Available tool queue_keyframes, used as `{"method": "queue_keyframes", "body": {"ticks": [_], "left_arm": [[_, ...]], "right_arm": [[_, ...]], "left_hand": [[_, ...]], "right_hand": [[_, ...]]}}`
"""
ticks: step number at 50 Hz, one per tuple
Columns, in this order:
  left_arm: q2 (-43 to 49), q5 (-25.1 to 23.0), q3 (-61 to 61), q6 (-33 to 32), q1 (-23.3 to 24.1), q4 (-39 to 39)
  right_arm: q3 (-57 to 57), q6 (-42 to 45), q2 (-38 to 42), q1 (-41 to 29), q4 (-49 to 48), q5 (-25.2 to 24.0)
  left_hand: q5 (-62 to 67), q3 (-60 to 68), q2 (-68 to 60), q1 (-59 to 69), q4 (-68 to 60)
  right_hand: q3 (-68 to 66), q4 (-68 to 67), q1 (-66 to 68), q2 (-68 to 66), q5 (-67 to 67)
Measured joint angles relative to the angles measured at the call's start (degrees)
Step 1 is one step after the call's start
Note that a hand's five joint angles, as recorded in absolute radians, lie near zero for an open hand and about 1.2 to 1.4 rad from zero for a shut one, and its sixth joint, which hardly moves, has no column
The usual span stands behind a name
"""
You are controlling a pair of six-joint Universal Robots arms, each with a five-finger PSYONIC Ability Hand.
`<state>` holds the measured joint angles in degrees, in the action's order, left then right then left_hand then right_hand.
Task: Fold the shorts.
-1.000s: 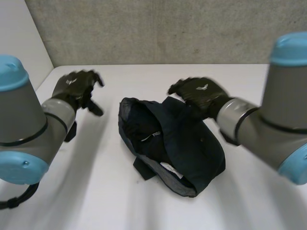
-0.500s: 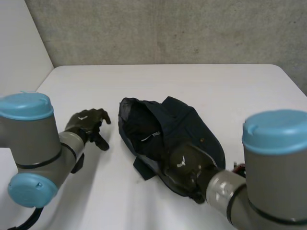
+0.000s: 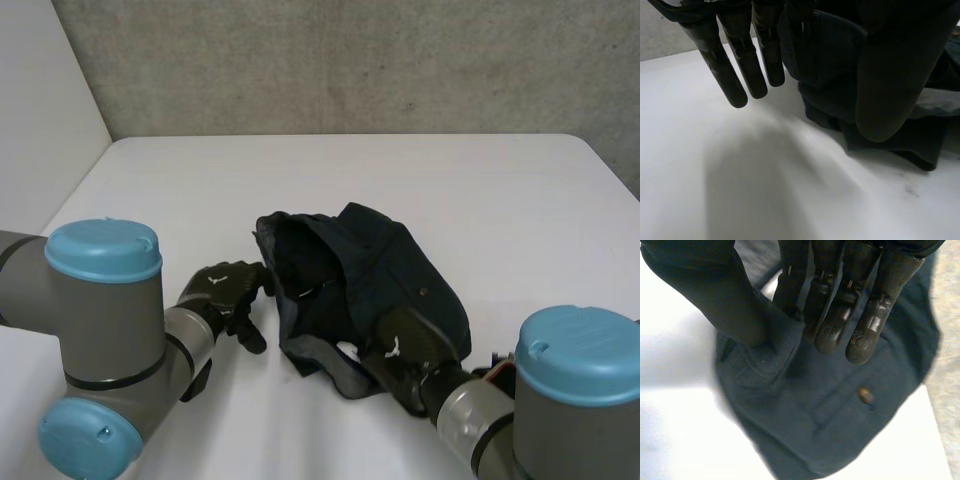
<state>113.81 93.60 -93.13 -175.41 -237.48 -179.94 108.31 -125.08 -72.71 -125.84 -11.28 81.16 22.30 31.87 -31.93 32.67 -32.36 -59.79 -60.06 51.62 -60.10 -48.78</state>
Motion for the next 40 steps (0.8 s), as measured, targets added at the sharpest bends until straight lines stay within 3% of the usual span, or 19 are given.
{"method": "queue_keyframes", "body": {"ticks": [2,10,21,22,34,40], "left_arm": [[0.04,0.0,0.01,0.35,0.28,-0.06],[0.06,0.0,0.65,1.68,1.2,-0.86],[0.16,0.08,2.86,2.09,2.32,-5.96],[0.31,0.05,3.36,2.06,2.35,-6.41],[0.96,-0.12,3.72,1.97,3.57,-6.56],[1.24,-0.01,3.55,1.73,4.63,-6.34]], "right_arm": [[-0.17,0.67,0.25,1.03,-1.57,-0.16],[-3.1,1.38,-1.22,3.69,-4.21,-0.09],[-9.94,-5.91,-2.62,9.43,-2.31,1.02],[-13.2,-10.25,-0.59,12.51,-0.32,1.12],[-27.56,-21.33,14.53,22.78,8.43,1.56],[-30.52,-25.29,16.2,24.39,9.49,1.72]], "left_hand": [[-0.02,0.0,0.01,-0.1,0.03],[-0.39,-0.11,0.1,-0.57,0.39],[-3.46,-2.0,2.28,-2.81,3.19],[-3.46,-2.0,2.28,-2.81,3.19],[-6.18,-4.94,5.02,-6.34,6.14],[-6.21,-4.94,5.02,-6.68,6.14]], "right_hand": [[-7.6,-7.64,4.77,-6.34,-7.15],[-7.75,-7.97,4.77,-6.34,-7.24],[-7.75,-8.01,4.77,-6.34,-7.24],[-7.75,-8.12,4.77,-6.34,-7.24],[-7.75,-8.2,4.77,-6.34,-7.24],[-7.75,-8.2,4.77,-6.34,-7.24]]}}
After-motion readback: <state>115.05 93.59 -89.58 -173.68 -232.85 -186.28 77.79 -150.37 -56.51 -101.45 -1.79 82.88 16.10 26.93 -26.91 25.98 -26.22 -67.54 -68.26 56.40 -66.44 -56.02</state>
